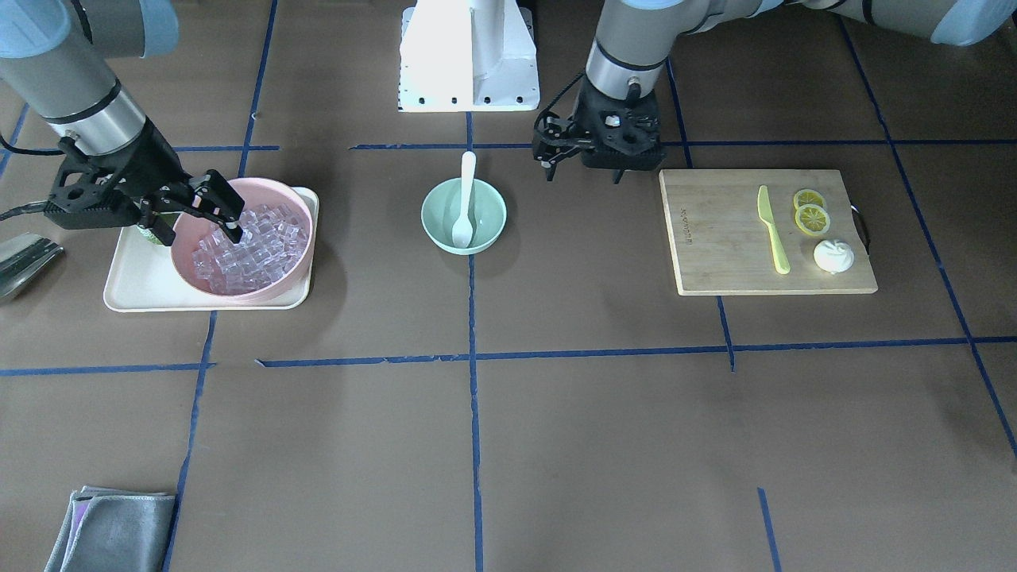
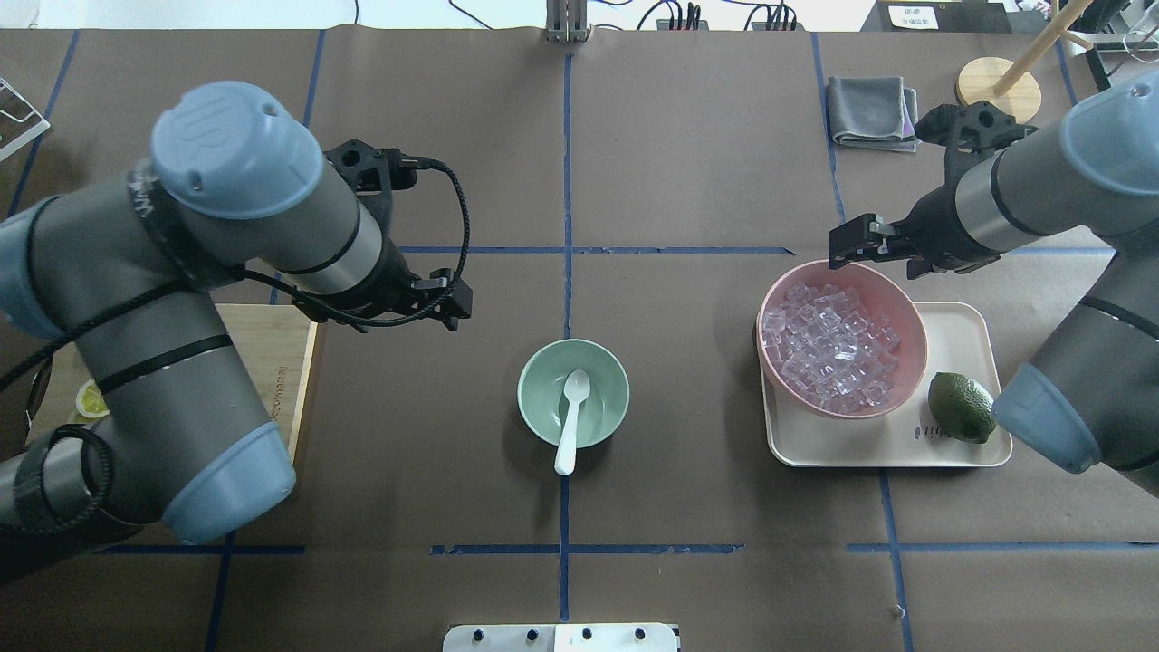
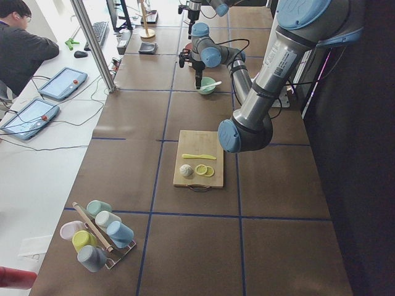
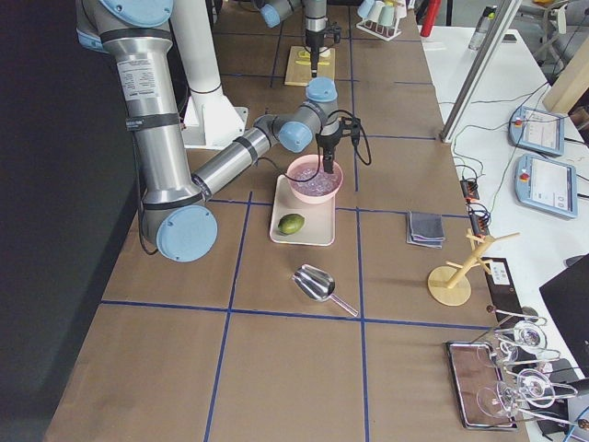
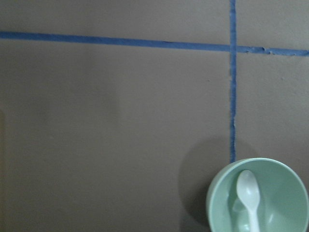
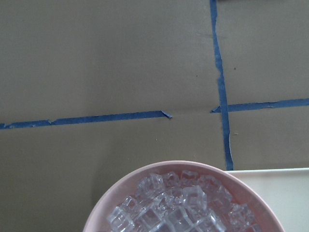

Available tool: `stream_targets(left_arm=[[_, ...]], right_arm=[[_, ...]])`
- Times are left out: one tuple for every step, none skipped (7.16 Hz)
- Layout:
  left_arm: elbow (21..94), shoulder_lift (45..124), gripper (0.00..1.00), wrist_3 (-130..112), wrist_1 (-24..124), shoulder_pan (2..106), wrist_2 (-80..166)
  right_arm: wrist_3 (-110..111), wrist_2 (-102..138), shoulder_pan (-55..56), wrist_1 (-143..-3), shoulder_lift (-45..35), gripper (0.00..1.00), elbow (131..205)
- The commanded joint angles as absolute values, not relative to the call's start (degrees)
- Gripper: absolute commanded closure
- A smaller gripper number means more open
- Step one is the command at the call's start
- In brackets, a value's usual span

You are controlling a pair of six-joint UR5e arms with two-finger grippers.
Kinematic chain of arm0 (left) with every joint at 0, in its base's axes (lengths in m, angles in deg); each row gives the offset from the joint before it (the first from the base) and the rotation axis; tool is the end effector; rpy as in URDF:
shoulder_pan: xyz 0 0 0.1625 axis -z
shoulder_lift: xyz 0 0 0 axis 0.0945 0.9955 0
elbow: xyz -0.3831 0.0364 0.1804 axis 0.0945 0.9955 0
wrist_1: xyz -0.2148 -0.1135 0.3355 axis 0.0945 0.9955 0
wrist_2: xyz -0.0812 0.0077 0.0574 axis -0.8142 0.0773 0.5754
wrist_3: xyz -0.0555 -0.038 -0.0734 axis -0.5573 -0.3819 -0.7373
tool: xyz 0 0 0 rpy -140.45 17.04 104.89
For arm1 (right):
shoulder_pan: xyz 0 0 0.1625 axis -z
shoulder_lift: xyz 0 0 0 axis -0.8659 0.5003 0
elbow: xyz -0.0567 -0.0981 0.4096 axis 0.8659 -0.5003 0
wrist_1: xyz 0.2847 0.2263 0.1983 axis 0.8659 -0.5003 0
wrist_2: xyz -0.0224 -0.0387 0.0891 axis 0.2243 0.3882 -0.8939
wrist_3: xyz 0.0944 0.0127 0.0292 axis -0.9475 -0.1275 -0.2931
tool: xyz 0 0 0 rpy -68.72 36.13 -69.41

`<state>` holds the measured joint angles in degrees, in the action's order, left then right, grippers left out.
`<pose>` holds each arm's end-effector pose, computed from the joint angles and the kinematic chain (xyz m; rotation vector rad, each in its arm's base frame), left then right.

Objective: Put spoon and ice into bowl

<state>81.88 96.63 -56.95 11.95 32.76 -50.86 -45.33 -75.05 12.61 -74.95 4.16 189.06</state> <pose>0.3915 -0.4235 0.1856 0.0717 0.8822 -0.0049 -0.2977 -0.4560 0.3419 0.1461 -0.8930 0.1413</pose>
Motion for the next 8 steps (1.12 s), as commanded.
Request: stream_targets(left_arm=[[85.4,92.4,0.0,-50.28,10.49,37.89,-53.15],[85.76,91.96,0.0,-49.04,10.49,39.64,-53.25],[85.76,90.91,0.0,-47.64,10.4,41.23,-54.9],[85.85,90.11,0.0,-45.71,10.49,43.07,-56.22],[85.76,89.58,0.0,-44.99,10.49,43.7,-56.41],[85.76,89.49,0.0,-44.99,10.49,43.79,-56.41],[85.76,89.49,0.0,-44.99,10.49,44.05,-56.41],[85.76,89.58,0.0,-44.99,10.49,44.14,-56.41]], right_arm=[[-45.9,-72.81,15.94,-75.01,4.04,0.01,188.21],[-45.9,-72.99,16.38,-75.1,4.04,0.01,187.16],[-45.9,-72.99,16.82,-75.71,4.13,0.01,186.28],[-45.81,-73.08,16.91,-75.71,4.39,0.01,185.32],[-45.9,-73.08,17.18,-75.8,4.57,0.01,185.31],[-45.99,-73.08,17.96,-75.89,4.92,0.01,185.22],[-46.6,-73.17,18.75,-75.89,5.01,0.04,185.05],[-46.86,-73.17,19.37,-76.41,5.01,0.09,184.61]])
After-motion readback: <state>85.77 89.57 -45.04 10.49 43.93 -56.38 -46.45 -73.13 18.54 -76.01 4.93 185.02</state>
